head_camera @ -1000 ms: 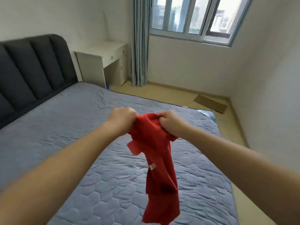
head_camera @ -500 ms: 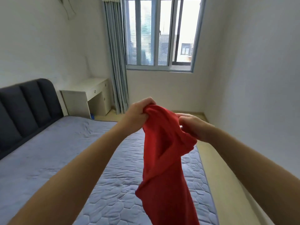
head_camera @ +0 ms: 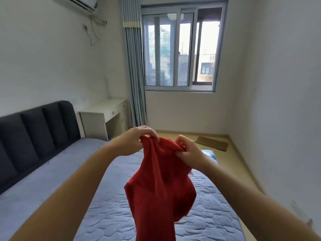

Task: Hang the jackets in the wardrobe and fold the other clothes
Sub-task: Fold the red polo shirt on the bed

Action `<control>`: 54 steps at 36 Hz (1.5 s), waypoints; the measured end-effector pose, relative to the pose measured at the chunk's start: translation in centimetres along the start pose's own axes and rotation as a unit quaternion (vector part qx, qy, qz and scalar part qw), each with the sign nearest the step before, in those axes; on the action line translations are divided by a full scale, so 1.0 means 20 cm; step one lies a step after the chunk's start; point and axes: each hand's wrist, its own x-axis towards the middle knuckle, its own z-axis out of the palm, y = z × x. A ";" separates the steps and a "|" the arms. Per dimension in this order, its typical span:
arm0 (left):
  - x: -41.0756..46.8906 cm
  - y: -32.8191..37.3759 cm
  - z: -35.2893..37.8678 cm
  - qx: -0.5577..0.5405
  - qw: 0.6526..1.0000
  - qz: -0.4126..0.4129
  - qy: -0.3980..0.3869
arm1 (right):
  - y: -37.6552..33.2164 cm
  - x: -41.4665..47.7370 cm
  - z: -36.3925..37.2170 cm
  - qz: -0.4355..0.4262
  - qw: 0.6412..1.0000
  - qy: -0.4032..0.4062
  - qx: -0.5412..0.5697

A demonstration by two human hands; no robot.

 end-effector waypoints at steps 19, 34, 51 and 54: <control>0.08 0.01 0.23 -0.227 0.950 -0.193 0.091 | 0.10 -0.01 0.08 -0.022 0.997 -0.068 0.035; 0.03 -0.20 0.17 -0.158 0.962 -0.104 0.197 | 0.34 -0.08 -0.03 0.134 0.985 -0.057 -0.097; -0.05 -0.36 0.05 -0.035 0.978 -0.093 0.181 | 0.12 0.03 -0.42 0.231 0.951 -0.164 -0.124; -0.03 -0.37 0.04 -0.087 0.981 -0.090 0.148 | 0.08 0.01 -0.40 0.243 0.964 -0.103 0.037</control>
